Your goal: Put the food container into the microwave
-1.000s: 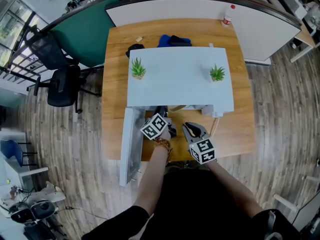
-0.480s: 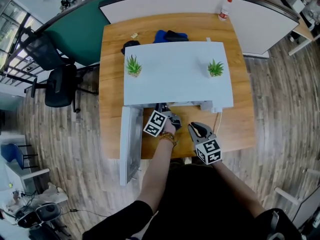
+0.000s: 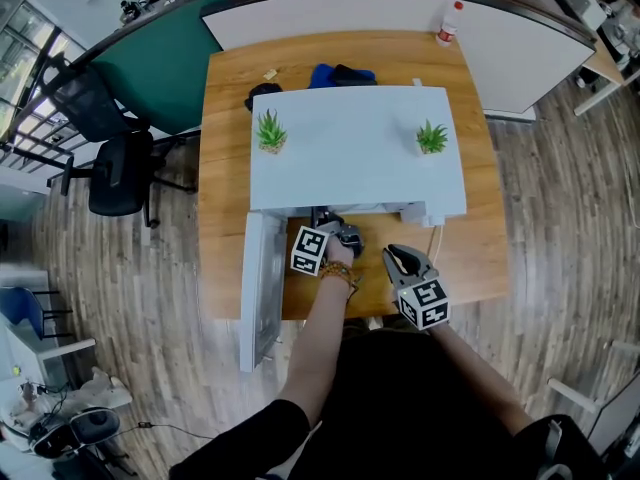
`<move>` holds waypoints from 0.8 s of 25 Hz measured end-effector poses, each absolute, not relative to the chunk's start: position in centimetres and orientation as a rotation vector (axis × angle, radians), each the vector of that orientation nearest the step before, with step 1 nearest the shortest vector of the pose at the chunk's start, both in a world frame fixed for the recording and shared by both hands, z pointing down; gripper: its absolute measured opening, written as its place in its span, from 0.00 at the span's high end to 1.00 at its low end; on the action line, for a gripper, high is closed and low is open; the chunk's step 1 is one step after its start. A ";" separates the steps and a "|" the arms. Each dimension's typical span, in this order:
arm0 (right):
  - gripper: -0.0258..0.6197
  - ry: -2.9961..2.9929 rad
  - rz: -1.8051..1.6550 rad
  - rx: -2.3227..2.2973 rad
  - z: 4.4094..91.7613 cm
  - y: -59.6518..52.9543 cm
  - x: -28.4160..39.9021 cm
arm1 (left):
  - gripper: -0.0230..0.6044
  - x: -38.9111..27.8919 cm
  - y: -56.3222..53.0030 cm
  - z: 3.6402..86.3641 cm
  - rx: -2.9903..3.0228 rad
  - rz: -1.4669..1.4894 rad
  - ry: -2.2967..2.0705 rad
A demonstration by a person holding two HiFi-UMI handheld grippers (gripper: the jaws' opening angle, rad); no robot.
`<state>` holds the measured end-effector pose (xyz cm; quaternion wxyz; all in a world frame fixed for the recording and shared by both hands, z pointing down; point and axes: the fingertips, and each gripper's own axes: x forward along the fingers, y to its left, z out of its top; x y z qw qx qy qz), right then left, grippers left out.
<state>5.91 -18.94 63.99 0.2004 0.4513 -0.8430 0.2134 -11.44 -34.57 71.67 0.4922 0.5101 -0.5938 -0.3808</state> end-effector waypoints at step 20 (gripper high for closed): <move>0.87 -2.428 0.502 1.294 61.2 -20.9 5.1 | 0.73 -9.2 -30.5 71.0 1.303 -0.907 -1.282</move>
